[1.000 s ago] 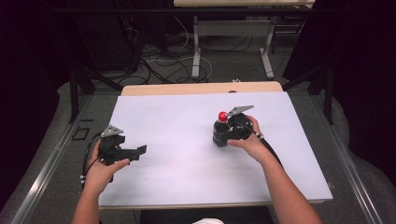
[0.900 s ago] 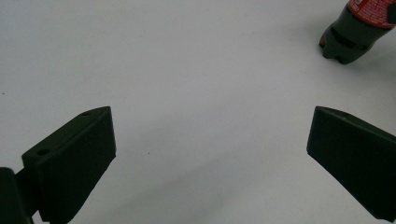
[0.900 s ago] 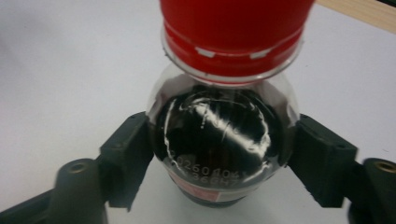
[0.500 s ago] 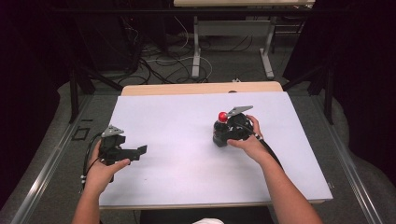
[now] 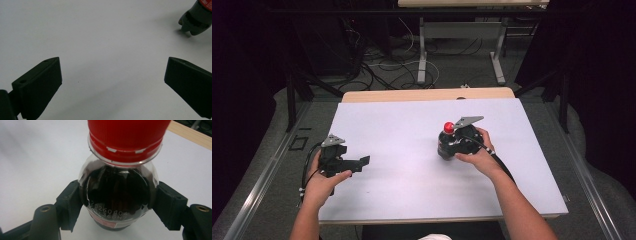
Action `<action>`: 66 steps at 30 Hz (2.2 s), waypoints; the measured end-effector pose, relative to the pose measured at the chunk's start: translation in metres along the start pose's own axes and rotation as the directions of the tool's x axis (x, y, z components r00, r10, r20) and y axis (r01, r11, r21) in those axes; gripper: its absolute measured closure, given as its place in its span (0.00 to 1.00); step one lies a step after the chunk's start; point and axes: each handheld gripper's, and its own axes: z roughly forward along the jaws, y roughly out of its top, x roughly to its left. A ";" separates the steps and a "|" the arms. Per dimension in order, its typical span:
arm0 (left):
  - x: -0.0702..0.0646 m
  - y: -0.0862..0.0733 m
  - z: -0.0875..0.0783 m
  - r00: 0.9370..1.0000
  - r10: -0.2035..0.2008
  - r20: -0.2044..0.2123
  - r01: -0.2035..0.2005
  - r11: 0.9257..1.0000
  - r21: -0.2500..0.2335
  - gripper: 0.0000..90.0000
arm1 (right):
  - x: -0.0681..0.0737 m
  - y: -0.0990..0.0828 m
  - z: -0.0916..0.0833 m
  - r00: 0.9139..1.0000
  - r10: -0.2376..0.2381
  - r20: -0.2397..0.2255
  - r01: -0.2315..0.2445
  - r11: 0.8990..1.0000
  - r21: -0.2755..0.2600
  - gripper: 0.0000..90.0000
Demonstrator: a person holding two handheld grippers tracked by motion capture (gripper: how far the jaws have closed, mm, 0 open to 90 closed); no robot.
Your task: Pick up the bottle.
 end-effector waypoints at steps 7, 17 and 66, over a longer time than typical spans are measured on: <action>-0.003 0.002 -0.002 1.000 0.019 0.014 -0.019 1.000 -0.007 0.02 | 0.021 0.001 -0.018 0.998 -0.027 -0.058 0.027 1.000 0.011 0.33; -0.023 0.010 -0.006 0.994 0.067 0.087 -0.064 0.997 -0.044 0.05 | 0.058 0.001 -0.040 0.989 -0.096 -0.110 0.095 0.995 -0.014 0.33; -0.163 0.075 -0.008 0.801 0.338 0.495 -0.334 0.937 -0.099 0.49 | 0.104 -0.009 -0.034 0.950 -0.158 -0.270 0.167 0.986 0.009 0.33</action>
